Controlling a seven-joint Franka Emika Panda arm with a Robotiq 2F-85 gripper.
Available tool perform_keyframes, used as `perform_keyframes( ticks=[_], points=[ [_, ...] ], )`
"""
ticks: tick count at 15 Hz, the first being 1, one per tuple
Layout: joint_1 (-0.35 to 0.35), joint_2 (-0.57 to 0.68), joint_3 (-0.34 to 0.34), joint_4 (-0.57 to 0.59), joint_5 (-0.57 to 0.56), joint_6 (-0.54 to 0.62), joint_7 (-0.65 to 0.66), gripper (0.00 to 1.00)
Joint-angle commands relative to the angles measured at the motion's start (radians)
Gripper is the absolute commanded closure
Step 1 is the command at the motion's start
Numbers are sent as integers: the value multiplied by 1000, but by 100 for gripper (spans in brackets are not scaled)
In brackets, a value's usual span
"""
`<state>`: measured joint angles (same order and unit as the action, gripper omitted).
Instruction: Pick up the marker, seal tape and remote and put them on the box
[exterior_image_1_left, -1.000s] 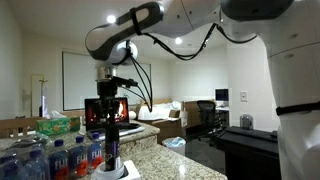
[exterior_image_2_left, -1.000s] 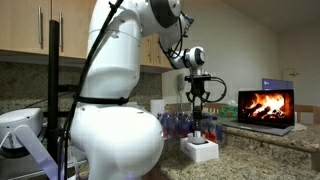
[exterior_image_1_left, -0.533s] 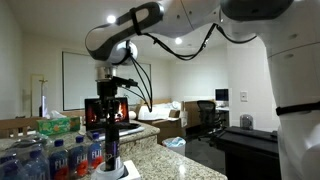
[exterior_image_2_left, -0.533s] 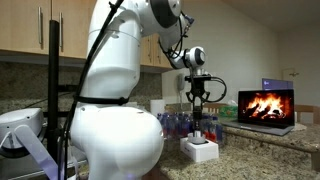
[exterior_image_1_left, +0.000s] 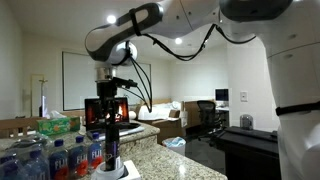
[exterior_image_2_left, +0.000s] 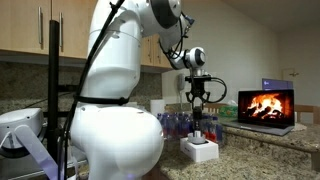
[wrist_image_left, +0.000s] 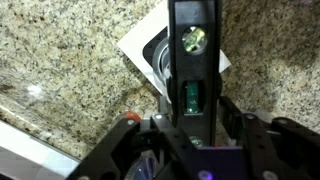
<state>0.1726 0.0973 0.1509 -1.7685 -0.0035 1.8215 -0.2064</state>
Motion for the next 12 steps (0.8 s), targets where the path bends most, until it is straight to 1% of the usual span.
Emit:
perform_keyframes(
  ticks=[1,2,3,4,8,10,12],
  points=[
    [-11,13,5,9,20,4,-49,13],
    [-11,16,5,10,20,3,-50,6],
    [-11,18,5,12,20,3,-52,2],
    [-11,20,5,13,20,2,-52,1],
    [-9,5,7,11,17,-6,-45,0],
    [-1,-52,13,-14,3,-1,-28,0],
    [4,-137,19,-60,-11,34,-22,0]
  ],
)
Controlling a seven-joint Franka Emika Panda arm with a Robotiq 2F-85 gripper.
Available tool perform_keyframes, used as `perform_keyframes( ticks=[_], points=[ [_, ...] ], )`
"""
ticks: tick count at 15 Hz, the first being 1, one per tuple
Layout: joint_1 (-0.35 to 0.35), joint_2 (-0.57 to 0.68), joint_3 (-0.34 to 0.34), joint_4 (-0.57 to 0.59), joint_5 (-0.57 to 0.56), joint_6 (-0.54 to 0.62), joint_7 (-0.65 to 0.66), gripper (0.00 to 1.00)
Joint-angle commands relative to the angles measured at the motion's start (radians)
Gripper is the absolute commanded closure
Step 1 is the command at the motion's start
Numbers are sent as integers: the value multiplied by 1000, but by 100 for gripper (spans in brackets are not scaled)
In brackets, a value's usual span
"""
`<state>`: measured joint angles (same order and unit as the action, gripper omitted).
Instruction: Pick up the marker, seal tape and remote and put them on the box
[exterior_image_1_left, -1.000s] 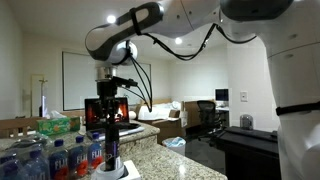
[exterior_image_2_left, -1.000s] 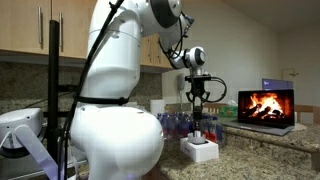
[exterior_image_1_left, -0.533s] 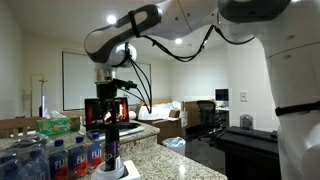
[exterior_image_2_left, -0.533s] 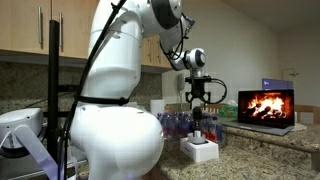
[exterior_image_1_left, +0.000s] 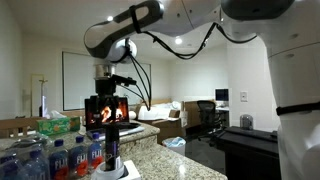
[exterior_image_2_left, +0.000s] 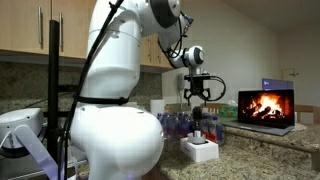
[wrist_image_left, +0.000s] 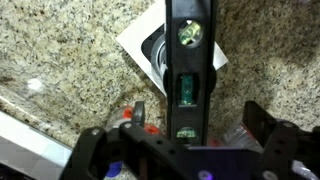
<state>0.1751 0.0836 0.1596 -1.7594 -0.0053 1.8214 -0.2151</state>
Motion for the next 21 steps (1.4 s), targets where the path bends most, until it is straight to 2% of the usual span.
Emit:
perform_keyframes(
  ticks=[1,3,5,10,13,15,16,21],
  points=[
    [0,-172,12,-90,-1,41,-19,0],
    [-12,-251,-1,-107,16,3,1,0],
    [-31,-331,-38,-142,38,-41,-31,0],
    [-93,-489,-203,-290,53,-81,-137,0],
    [-120,-499,-288,-349,40,-71,-245,0],
    [-124,-483,-309,-380,28,-56,-288,0],
    [-128,-480,-300,-338,29,-85,-247,0],
    [-130,-476,-298,-341,28,-84,-251,0]
  ],
)
